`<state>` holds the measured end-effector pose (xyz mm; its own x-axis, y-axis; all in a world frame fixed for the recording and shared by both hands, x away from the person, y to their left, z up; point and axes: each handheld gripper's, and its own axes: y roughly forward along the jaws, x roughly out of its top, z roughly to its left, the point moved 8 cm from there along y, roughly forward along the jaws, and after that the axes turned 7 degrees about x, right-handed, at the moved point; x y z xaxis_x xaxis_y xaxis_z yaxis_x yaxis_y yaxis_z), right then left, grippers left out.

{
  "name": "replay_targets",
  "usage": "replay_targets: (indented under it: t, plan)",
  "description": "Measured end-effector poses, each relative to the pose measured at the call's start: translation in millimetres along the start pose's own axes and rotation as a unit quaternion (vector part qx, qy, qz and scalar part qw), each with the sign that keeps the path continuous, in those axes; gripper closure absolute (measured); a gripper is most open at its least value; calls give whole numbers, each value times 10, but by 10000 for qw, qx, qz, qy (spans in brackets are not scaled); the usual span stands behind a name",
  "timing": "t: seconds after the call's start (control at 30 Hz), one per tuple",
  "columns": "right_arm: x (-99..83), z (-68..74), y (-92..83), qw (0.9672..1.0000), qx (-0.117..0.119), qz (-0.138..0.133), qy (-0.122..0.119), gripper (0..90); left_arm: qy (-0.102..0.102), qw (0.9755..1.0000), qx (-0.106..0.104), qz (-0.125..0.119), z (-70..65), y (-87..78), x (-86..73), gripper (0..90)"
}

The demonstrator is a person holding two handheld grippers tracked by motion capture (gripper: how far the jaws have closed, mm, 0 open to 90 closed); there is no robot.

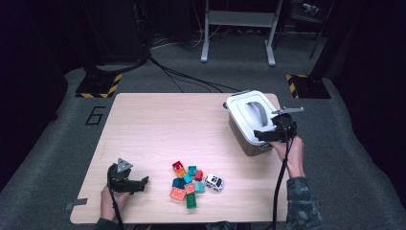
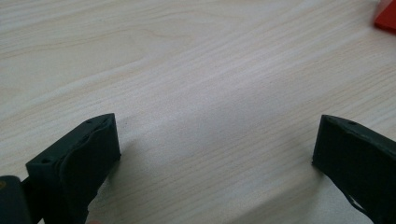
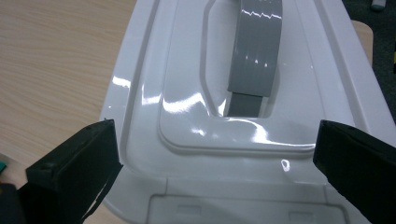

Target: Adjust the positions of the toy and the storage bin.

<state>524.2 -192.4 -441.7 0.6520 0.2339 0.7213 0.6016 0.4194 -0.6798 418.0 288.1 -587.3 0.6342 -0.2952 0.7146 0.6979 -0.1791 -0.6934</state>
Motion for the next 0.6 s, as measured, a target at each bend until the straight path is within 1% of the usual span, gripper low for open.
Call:
replay_targets:
  t: [0.03, 0.1, 0.13, 0.17, 0.2, 0.23, 0.27, 0.3, 0.33, 0.37, 0.4, 0.43, 0.47, 0.53, 0.57, 0.6]
  plan:
    - [12, -14, 25, 10000, -15, -2, -29, 0, 0, 10000, 0, 0, 0, 0, 0, 6]
    - [21, -19, 46, 10000, -17, 19, -4, 1, 2, 10000, -2, -1, 0, 0, 0, 6]
    - [53, -40, 76, 10000, -13, -16, -16, 81, -4, 10000, -4, -3, 0, 0, 0, 7]
    - [66, -49, 84, 10000, -7, -45, -3, 125, -9, 10000, -12, -4, -1, 0, 1, 8]
    - [86, -76, 94, 10000, -7, -90, -33, 164, -2, 10000, -20, -4, 0, -1, 1, 9]
    - [86, -76, 94, 10000, -7, -90, -33, 164, -2, 10000, -20, -4, 0, -1, 1, 9]
    - [112, -82, 106, 9999, 33, -137, -13, 195, -4, 10000, -23, -7, -1, 0, 1, 9]
    - [141, -94, 111, 9998, -13, -174, -6, 255, -11, 10000, -23, -8, -2, 0, 1, 10]
    - [183, -119, 127, 9997, -125, -192, -34, 296, -13, 10000, -21, -10, -1, 0, 2, 10]
    - [198, -131, 136, 9997, -148, -198, -31, 317, -9, 10000, -20, -8, -1, 0, 1, 10]
    - [198, -131, 136, 9997, -148, -198, -31, 317, -9, 10000, -20, -8, -1, 0, 1, 10]
    - [221, -140, 146, 9996, -162, -218, -26, 336, -72, 10000, -33, -11, -12, 1, 1, 10]
    - [270, -165, 162, 9993, -260, -257, -33, 386, -70, 10000, -22, -13, -10, 0, 1, 10]
    - [284, -171, 166, 9993, -284, -259, -15, 401, -59, 10000, -30, -7, -9, -1, 0, 10]
    - [306, -189, 175, 9988, -385, -283, -80, 424, -76, 10000, -26, -18, -10, 1, 2, 11]
    - [327, -191, 205, 9990, -366, -261, -69, 452, -74, 10000, -28, -17, -10, 1, 2, 12]
